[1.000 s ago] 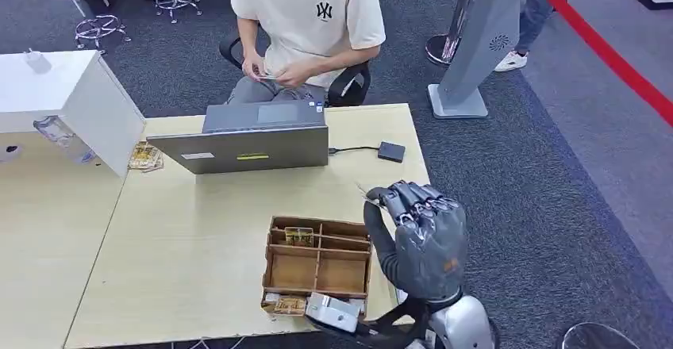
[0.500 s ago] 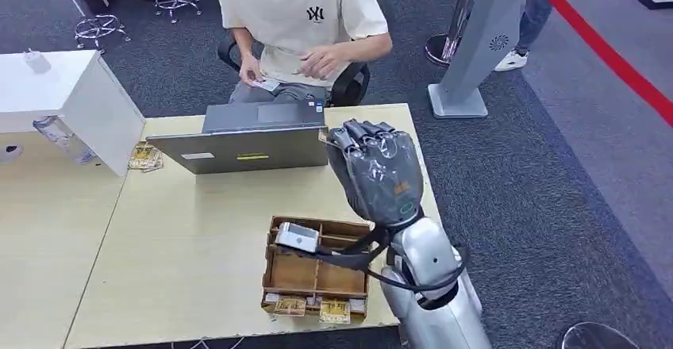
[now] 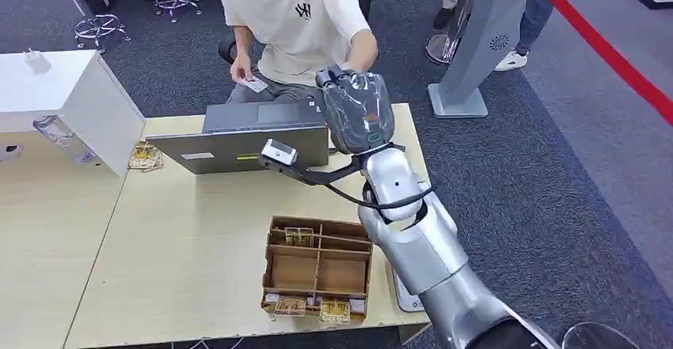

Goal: Pass the card to the sensor for recognition and then transmit it.

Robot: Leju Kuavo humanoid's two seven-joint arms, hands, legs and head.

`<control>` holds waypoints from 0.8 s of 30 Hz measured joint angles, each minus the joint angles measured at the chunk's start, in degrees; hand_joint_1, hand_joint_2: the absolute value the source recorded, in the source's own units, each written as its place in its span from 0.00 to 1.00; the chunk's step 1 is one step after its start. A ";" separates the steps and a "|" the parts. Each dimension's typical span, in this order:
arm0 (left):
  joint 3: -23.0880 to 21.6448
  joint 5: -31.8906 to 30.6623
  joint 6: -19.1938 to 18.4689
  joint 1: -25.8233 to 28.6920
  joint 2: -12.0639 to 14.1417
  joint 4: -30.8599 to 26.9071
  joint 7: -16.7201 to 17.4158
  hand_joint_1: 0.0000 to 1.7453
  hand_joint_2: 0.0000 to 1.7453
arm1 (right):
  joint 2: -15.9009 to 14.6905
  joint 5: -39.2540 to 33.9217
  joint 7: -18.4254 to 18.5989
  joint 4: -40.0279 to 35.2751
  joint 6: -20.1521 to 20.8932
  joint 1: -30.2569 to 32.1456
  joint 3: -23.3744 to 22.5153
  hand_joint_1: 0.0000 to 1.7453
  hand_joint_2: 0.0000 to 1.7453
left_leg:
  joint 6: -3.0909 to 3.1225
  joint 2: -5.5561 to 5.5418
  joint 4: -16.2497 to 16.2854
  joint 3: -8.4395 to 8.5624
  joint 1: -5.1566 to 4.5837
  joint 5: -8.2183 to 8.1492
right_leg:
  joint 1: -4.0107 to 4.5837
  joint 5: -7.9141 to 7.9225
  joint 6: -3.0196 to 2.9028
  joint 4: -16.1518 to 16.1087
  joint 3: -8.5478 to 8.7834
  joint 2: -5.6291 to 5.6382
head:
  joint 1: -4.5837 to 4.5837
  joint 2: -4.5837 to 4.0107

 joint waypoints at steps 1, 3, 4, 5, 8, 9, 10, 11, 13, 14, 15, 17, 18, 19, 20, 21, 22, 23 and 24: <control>0.00 -0.20 0.00 0.00 0.02 0.00 0.00 0.00 0.00 | -0.11 0.00 0.70 1.51 -0.02 -1.00 0.44 1.00 1.00 | 0.00 0.00 0.00 0.00 0.00 0.00 | 0.00 0.00 0.00 0.00 0.00 0.00 | 0.02 0.00; 0.00 -0.48 -0.02 0.00 0.04 0.00 0.02 0.00 0.00 | -0.24 0.00 2.09 4.64 -0.39 -3.00 1.41 1.00 1.00 | 0.00 0.00 0.00 0.00 0.00 0.00 | 0.00 0.00 0.00 0.00 0.00 0.00 | 0.02 0.00; 0.00 -0.55 -0.04 0.00 0.04 0.00 0.02 0.00 0.00 | -0.33 0.00 2.69 5.92 -0.44 -3.82 1.86 1.00 1.00 | 0.00 0.00 0.00 0.00 0.00 0.00 | 0.00 0.00 0.00 0.00 0.00 0.00 | 0.02 0.00; 0.00 -0.59 -0.11 0.00 0.04 0.00 0.02 0.00 0.00 | -0.37 0.00 3.43 6.99 -0.44 -4.46 2.27 1.00 1.00 | 0.00 -0.01 0.00 0.00 0.00 0.00 | 0.00 0.00 0.00 0.00 0.00 -0.01 | 0.02 0.00; 0.00 -0.63 -0.15 0.00 0.07 0.00 0.07 0.00 0.00 | -0.52 0.00 4.78 9.43 -0.48 -5.74 3.45 1.00 1.00 | 0.00 -0.01 0.00 -0.01 0.00 0.00 | 0.00 0.00 0.00 0.00 0.00 0.00 | 0.02 0.00; 0.00 -0.63 -0.15 0.00 0.07 0.00 0.13 0.00 0.00 | -0.59 0.00 5.54 10.59 -0.59 -6.32 3.97 0.98 1.00 | 0.00 -0.01 0.00 -0.01 0.00 0.00 | 0.00 0.00 0.00 0.00 0.00 0.00 | 0.02 0.00; 0.00 -0.63 -0.15 0.00 0.09 0.00 0.18 0.00 0.00 | -0.66 0.00 6.16 11.80 -0.83 -6.94 4.55 0.90 1.00 | 0.00 -0.01 0.00 -0.01 0.00 0.00 | 0.00 0.00 0.00 0.00 -0.01 0.00 | 0.02 0.00; 0.00 -0.63 -0.15 0.00 0.09 0.00 0.24 0.00 0.00 | -0.72 0.00 6.60 12.87 -1.07 -7.39 5.03 0.55 1.00 | 0.00 -0.01 0.00 -0.01 0.00 0.00 | 0.00 0.00 0.00 0.00 -0.01 0.00 | 0.02 0.00; 0.00 -0.61 -0.15 0.01 0.09 0.00 0.31 0.00 0.00 | -0.81 0.00 7.58 14.47 -1.36 -7.92 5.64 0.00 1.00 | 0.00 -0.01 0.01 -0.02 0.00 0.00 | 0.00 0.00 0.00 0.00 -0.02 0.00 | 0.02 0.00; 0.00 -0.61 -0.17 0.01 0.11 0.00 0.33 0.00 0.00 | -0.83 0.00 8.05 15.56 -1.59 -8.12 6.05 0.00 1.00 | 0.00 -0.01 0.00 -0.03 0.00 0.00 | 0.00 0.00 0.00 0.00 -0.04 0.00 | 0.02 0.00; 0.00 -0.61 -0.17 0.00 0.11 0.00 0.39 0.00 0.00 | -0.87 -0.02 8.37 16.26 -1.90 -8.32 6.27 0.00 1.00 | 0.00 -0.01 0.00 -0.03 0.00 0.00 | 0.00 0.00 0.00 0.00 -0.05 0.00 | 0.00 0.00; 0.00 -0.79 -0.17 0.00 0.11 0.00 0.39 0.00 0.00 | -0.92 -0.02 9.14 17.48 -2.16 -8.66 6.60 0.00 0.00 | 0.00 -0.01 0.00 -0.03 0.00 0.00 | 0.00 0.00 0.00 0.00 -0.05 0.00 | 0.02 0.00; 0.00 -0.85 -0.17 0.00 0.11 0.00 0.42 0.00 0.00 | -0.94 0.00 9.53 17.98 -2.16 -8.82 6.67 0.00 0.00 | 0.00 -0.01 0.00 -0.04 0.00 0.00 | 0.00 0.00 0.00 0.00 -0.05 0.00 | 0.02 0.00; 0.00 -0.96 -0.17 0.00 0.11 0.00 0.42 0.00 0.00 | -0.98 0.00 9.94 18.57 -2.16 -8.98 6.82 0.00 0.00 | 0.00 -0.01 0.00 -0.04 0.00 0.00 | 0.00 0.00 0.00 0.00 -0.05 0.00 | 0.00 0.00; 0.00 -1.00 -0.17 0.01 0.11 0.00 0.42 0.00 0.00 | -1.05 -0.02 10.32 19.01 -2.21 -9.13 6.99 0.00 0.00 | 0.00 0.00 0.00 -0.03 0.00 0.00 | 0.00 0.00 0.00 0.00 -0.05 0.00 | 0.02 0.00; 0.00 -1.05 -0.17 0.00 0.11 0.00 0.44 0.00 0.00 | -1.11 0.00 10.51 19.36 -2.25 -9.23 7.15 0.00 0.00 | 0.00 0.00 0.00 -0.03 0.00 0.00 | 0.00 0.00 0.00 0.00 -0.05 0.00 | 0.00 0.00; 0.00 -1.11 -0.17 0.00 0.11 0.00 0.44 0.00 0.00 | -1.20 0.00 10.60 19.68 -2.27 -9.31 7.21 0.00 0.00 | 0.00 0.00 0.00 -0.03 0.00 0.00 | 0.00 0.00 0.00 0.00 -0.05 0.00 | 0.02 0.00; 0.00 -1.11 -0.17 0.01 0.11 0.00 0.44 0.00 0.00 | -1.27 0.00 10.75 19.95 -2.27 -9.38 7.28 0.00 0.00 | 0.00 0.00 0.01 -0.03 0.00 0.00 | 0.00 0.00 0.00 0.00 -0.05 0.00 | 0.02 0.00; 0.00 -1.11 -0.18 0.01 0.11 0.00 0.46 0.00 0.00 | -1.33 0.00 10.97 20.23 -2.25 -9.46 7.38 0.00 0.00 | 0.00 0.00 0.01 -0.03 0.00 0.00 | 0.00 0.01 -0.01 0.00 -0.05 0.00 | 0.02 0.00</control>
